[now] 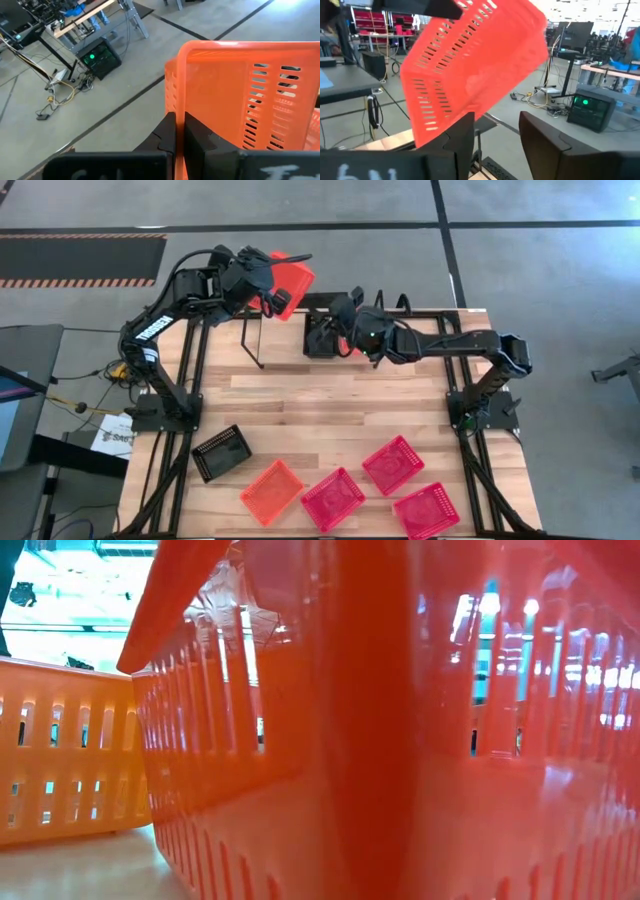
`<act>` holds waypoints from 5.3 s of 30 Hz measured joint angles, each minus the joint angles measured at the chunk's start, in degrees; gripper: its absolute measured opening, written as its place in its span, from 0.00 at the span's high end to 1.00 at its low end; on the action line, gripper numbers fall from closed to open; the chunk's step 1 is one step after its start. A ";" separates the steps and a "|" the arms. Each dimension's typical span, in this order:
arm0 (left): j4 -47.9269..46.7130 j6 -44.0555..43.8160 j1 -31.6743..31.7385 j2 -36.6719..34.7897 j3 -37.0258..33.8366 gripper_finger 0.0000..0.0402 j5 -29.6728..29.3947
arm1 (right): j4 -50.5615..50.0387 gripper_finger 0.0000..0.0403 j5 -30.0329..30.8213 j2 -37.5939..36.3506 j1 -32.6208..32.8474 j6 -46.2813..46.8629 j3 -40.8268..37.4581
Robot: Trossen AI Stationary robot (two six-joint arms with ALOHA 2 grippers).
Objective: Stack baskets on shelf by color
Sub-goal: Stack the top orange bin on top of the orange bin on the shelf
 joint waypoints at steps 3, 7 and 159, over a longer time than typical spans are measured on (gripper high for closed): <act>0.00 0.02 0.00 0.00 0.00 1.00 0.00 | -0.13 0.52 0.00 0.00 -0.47 1.96 0.00; 0.02 0.01 0.00 -0.02 0.00 1.00 -0.02 | 0.61 0.47 -0.18 0.02 -0.66 2.97 0.00; -7.98 -23.01 -7.43 -1.46 -22.25 0.76 5.92 | -74.95 0.64 -28.76 12.59 -29.16 18.98 22.01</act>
